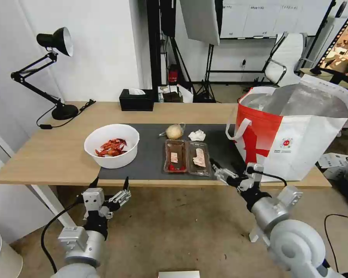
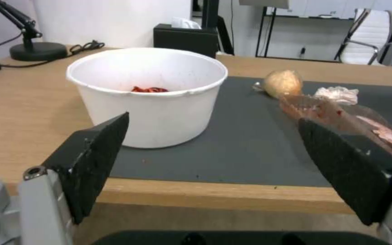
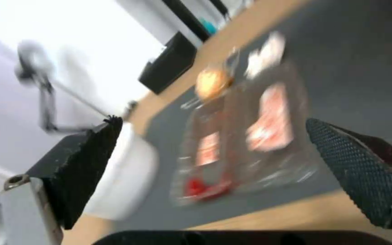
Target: Pick up the trash from the table and place it into the takeout bag.
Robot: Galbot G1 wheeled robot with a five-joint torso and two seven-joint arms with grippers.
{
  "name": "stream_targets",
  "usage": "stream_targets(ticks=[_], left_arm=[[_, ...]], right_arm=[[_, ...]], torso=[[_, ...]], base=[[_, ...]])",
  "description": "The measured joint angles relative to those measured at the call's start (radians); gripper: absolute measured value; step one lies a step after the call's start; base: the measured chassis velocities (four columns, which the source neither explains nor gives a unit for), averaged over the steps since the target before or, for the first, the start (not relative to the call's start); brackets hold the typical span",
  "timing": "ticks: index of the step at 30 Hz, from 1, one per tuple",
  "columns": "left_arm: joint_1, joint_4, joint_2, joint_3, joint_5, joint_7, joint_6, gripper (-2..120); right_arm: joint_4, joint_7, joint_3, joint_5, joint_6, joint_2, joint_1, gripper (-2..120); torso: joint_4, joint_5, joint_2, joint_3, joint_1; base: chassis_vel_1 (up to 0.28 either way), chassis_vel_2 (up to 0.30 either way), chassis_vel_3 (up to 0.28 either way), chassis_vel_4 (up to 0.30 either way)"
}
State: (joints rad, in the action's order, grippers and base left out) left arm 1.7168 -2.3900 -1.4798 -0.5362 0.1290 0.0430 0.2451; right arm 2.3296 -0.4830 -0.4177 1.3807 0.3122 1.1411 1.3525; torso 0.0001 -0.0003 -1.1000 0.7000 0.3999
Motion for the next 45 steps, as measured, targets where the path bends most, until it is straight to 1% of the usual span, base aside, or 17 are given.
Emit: stream_targets(ticks=[1,2,3,4,5,6,7,8,9,10,11,13,21,35,45], left_arm=[[0.0,0.0,0.001,-0.001,0.001,0.0,0.0,100],[-0.001,0.0,0.009,-0.007,0.011,-0.002,0.0,100],[-0.001,0.0,0.009,-0.007,0.011,-0.002,0.0,100],[-0.004,0.0,0.017,-0.013,0.019,-0.003,0.001,100],[-0.004,0.0,0.02,-0.015,0.021,-0.003,0.002,100],[-0.004,0.0,0.026,-0.021,0.027,-0.003,0.003,100],[-0.004,0.0,0.026,-0.021,0.027,-0.003,0.003,100],[-0.004,0.0,0.03,-0.024,0.03,-0.003,0.005,100],[-0.003,0.0,0.031,-0.025,0.031,-0.003,0.005,100],[0.0,0.0,0.034,-0.028,0.036,-0.003,0.007,100],[0.0,0.0,0.034,-0.028,0.036,-0.003,0.007,100],[0.003,0.0,0.034,-0.029,0.038,-0.003,0.009,100],[0.015,0.002,0.036,-0.036,0.046,-0.003,0.012,100],[0.011,0.016,0.044,-0.032,0.055,-0.002,0.011,100],[0.006,0.023,0.057,-0.032,0.063,0.001,0.011,100]], right_arm=[[0.002,-0.018,0.004,0.041,-0.005,0.004,-0.005,100],[0.001,-0.071,0.032,0.155,-0.026,0.023,-0.026,100],[0.001,-0.071,0.032,0.155,-0.026,0.023,-0.026,100],[-0.013,-0.092,0.075,0.205,-0.041,0.043,-0.044,100],[-0.022,-0.097,0.094,0.214,-0.046,0.052,-0.051,100],[-0.049,-0.105,0.139,0.222,-0.055,0.075,-0.07,100],[-0.049,-0.105,0.139,0.222,-0.055,0.075,-0.07,100],[-0.079,-0.109,0.175,0.215,-0.061,0.096,-0.088,100],[-0.087,-0.11,0.182,0.211,-0.062,0.101,-0.092,100],[-0.135,-0.115,0.218,0.19,-0.075,0.134,-0.122,100],[-0.135,-0.115,0.218,0.19,-0.075,0.134,-0.122,100],[-0.182,-0.12,0.244,0.17,-0.084,0.168,-0.158,100],[-0.263,-0.149,0.265,0.148,-0.101,0.206,-0.214,100],[-0.292,-0.163,0.238,0.154,-0.11,0.226,-0.224,100],[-0.326,-0.184,0.233,0.159,-0.113,0.256,-0.243,100]], torso=[[0.0001,0.0001,0.0,0.0,0.0],[-0.0001,-0.0001,0.0,0.0,0.0],[-0.0001,-0.0001,0.0,0.0,0.0],[-0.0001,0.0001,0.0,0.0,0.0],[-0.0001,0.0002,0.0,0.0,0.0],[0.0,-0.0002,0.0,0.0,0.0],[0.0,-0.0002,0.0,0.0,0.0],[0.0,0.0,0.0,0.0,0.0],[0.0,0.0,0.0,0.0,0.0],[0.0,0.0001,0.0,0.0,0.0],[0.0,0.0001,0.0,0.0,0.0],[0.0,0.0,0.0,0.0,0.0],[-0.0001,0.0002,0.0,0.0,0.0],[-0.0002,0.0003,0.0,0.0,0.0],[-0.0002,0.0003,0.0,0.0,0.0]], base=[[0.0,0.0,0.0,0.0],[0.0,0.0,0.0,0.0],[0.0,0.0,0.0,0.0],[0.0,0.0,0.0,0.0],[0.0,0.0,0.0,0.0],[0.0,0.0,0.0,0.0],[0.0,0.0,0.0,0.0],[0.0,0.0,0.0,0.0],[0.0,0.0,0.0,0.0],[0.0,0.0,0.0,0.0],[0.0,0.0,0.0,0.0],[0.0,0.0,0.0,0.0],[0.0,0.0,0.0,0.0],[0.0,0.0,0.0,0.0],[0.0,0.0,0.0,0.0]])
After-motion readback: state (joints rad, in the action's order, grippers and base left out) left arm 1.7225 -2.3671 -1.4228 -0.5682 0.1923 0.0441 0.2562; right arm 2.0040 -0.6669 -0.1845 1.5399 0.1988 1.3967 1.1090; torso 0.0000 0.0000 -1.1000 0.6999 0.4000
